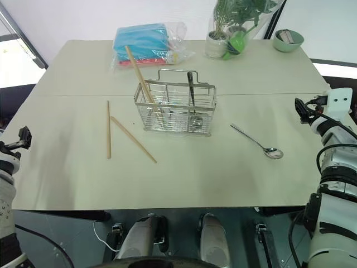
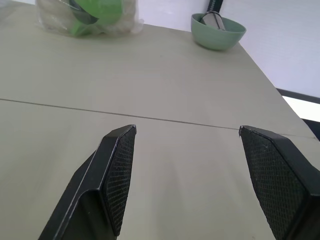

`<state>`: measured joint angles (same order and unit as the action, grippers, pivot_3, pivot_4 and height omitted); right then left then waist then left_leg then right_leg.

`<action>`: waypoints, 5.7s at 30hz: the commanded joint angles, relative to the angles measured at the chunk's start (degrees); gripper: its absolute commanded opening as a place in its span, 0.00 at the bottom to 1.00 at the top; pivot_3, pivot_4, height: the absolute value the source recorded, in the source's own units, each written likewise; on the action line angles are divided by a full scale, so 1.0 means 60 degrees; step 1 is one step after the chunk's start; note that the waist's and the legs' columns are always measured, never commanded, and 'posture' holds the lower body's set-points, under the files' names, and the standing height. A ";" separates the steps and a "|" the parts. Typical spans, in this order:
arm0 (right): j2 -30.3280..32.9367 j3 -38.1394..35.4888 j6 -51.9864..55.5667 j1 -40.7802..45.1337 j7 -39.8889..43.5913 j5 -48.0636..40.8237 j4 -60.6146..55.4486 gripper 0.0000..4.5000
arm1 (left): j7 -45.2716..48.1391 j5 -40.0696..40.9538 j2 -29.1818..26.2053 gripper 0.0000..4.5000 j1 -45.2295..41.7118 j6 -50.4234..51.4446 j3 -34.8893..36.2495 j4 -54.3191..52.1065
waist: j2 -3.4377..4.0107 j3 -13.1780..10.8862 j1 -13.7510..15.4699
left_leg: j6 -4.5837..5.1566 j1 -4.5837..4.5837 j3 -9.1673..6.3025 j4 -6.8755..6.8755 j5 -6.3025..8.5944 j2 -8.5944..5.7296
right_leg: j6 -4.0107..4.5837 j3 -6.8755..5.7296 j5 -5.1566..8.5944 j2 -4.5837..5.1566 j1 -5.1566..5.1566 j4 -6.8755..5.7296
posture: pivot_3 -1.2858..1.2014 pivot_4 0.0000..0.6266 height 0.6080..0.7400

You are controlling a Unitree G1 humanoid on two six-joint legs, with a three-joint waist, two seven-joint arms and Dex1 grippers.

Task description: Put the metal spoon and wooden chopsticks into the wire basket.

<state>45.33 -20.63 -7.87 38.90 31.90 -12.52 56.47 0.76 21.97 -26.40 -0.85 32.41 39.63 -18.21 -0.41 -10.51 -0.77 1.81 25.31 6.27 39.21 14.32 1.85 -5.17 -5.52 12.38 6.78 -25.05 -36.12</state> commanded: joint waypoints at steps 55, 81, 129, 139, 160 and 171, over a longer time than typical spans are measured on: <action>0.0828 0.4354 0.3676 0.1735 0.8492 0.1942 -0.0700 0.75 | 0.8226 0.6031 -0.4000 0.99 -0.5664 0.3648 -0.6120 -0.2114 | 0.0034 -0.0020 0.0000 | -0.0056 -0.0003 -0.0007 0.0002 -0.0036 -0.0007 | -0.0003 0.0001 0.0001 -0.0022 0.0005 -0.0005 | 0.52 0.24 0.81; 0.0700 0.2458 0.3331 0.1694 0.5821 0.0947 -0.1149 0.01 | 0.8379 0.5273 -0.3930 1.00 -0.6136 0.3281 -0.5831 -0.1462 | 0.0039 -0.0024 0.0007 | -0.0054 -0.0047 -0.0016 0.0003 -0.0035 -0.0009 | -0.0006 0.0000 0.0003 -0.0019 0.0059 0.0000 | 0.52 0.24 0.81; -0.2545 0.1066 0.6460 0.3500 0.2875 -0.3374 -0.6109 0.99 | 0.6999 0.4307 -0.3248 1.00 -0.7361 0.3137 -0.4999 -0.0089 | 0.0051 -0.0030 0.0007 | -0.0051 -0.0002 -0.0012 -0.0007 -0.0036 -0.0004 | -0.0006 0.0002 0.0002 -0.0025 0.0001 -0.0015 | 0.52 0.24 0.81; 0.0399 0.1607 0.9452 0.3358 0.7109 -0.5494 -0.8579 0.99 | 0.1230 0.3699 -0.2418 1.00 -0.8080 0.6704 -0.2795 0.0866 | 0.0041 -0.0030 0.0012 | -0.0007 0.0003 -0.0020 -0.0009 -0.0011 -0.0001 | -0.0008 0.0003 0.0001 -0.0024 -0.0003 -0.0014 | 0.52 0.24 0.81; 0.0686 0.1348 1.0017 -0.0248 0.6375 -0.6575 -1.1691 0.99 | 0.1210 -0.0474 -0.0931 1.00 -0.9098 0.3864 -0.4726 0.8404 | -0.0012 -0.0040 0.0282 | -0.0048 0.0012 -0.0008 0.0002 -0.0032 -0.0007 | -0.0004 -0.0001 -0.0003 -0.0010 -0.0014 -0.0016 | 0.52 0.24 0.81; 0.0757 0.0913 1.0222 -0.0504 0.5670 -0.7122 -1.1651 0.99 | 0.2234 -0.2207 -0.0194 1.00 -1.1141 0.1115 -0.5791 1.3033 | -0.0034 -0.0040 0.0255 | -0.0019 0.0015 0.0003 0.0004 -0.0015 -0.0007 | -0.0006 -0.0005 -0.0004 -0.0002 -0.0017 -0.0014 | 0.52 0.24 0.81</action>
<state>49.12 -12.55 54.12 35.65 66.13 -53.90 -13.09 13.84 10.94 -27.41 -66.40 40.36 5.97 58.08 -0.61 -10.75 0.76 1.73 25.40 6.31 39.23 14.25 1.81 -5.20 -5.54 12.35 6.77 -25.15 -36.20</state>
